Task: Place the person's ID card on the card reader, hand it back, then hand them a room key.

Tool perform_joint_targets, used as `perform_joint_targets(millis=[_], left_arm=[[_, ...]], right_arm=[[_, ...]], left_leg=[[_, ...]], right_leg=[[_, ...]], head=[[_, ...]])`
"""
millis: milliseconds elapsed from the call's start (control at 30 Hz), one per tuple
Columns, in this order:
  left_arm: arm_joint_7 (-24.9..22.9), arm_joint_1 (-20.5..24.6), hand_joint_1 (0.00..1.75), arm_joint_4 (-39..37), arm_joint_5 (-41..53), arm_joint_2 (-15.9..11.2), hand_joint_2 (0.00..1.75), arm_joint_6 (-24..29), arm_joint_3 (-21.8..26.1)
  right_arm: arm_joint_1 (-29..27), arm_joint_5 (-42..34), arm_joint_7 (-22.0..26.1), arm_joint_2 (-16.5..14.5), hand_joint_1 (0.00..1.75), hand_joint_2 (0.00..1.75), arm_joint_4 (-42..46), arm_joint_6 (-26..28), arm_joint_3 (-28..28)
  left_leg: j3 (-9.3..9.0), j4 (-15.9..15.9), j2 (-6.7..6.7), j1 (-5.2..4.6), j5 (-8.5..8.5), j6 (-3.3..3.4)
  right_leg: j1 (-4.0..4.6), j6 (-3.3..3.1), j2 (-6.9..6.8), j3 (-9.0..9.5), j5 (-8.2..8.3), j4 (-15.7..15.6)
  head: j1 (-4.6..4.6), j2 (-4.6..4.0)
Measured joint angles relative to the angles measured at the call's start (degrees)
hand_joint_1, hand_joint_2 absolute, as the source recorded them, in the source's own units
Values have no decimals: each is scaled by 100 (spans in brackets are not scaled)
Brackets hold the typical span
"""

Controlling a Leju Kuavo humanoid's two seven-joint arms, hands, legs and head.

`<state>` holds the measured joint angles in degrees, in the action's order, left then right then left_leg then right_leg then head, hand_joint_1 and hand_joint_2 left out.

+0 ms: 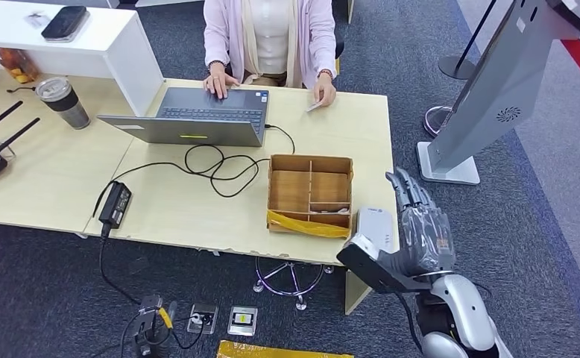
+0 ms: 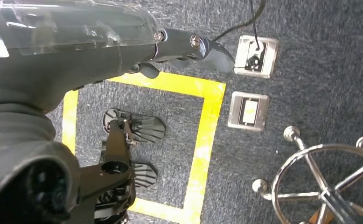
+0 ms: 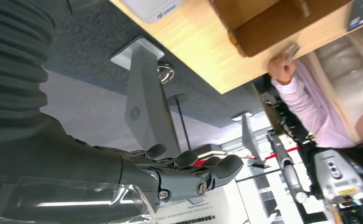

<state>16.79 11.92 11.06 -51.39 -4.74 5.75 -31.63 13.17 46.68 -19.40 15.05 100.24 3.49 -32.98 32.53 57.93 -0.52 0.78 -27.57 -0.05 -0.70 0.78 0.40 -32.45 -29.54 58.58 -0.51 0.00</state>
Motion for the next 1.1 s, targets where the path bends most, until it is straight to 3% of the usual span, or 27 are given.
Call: perform_joint_targets(millis=[300,633,1100], left_arm=[[93,-34,0,0,-2,7,0,82,33],[96,-32,0,0,43,40,0,78,36],[81,3,0,2,184,76,0,103,29]], right_arm=[[-39,239,244,-28,0,175,-67,68,-333],[28,548,418,-302,0,175,-712,213,-533],[590,969,702,-1057,0,175,-1986,325,-673]], left_leg=[[1,0,-1,0,2,0],[3,-1,-5,1,1,0],[1,-1,-4,1,3,1]], right_leg=[[0,0,-1,4,0,1],[1,0,-2,3,0,1],[1,0,-1,2,0,3]], head=[[-1,0],[-1,0],[-2,0]])
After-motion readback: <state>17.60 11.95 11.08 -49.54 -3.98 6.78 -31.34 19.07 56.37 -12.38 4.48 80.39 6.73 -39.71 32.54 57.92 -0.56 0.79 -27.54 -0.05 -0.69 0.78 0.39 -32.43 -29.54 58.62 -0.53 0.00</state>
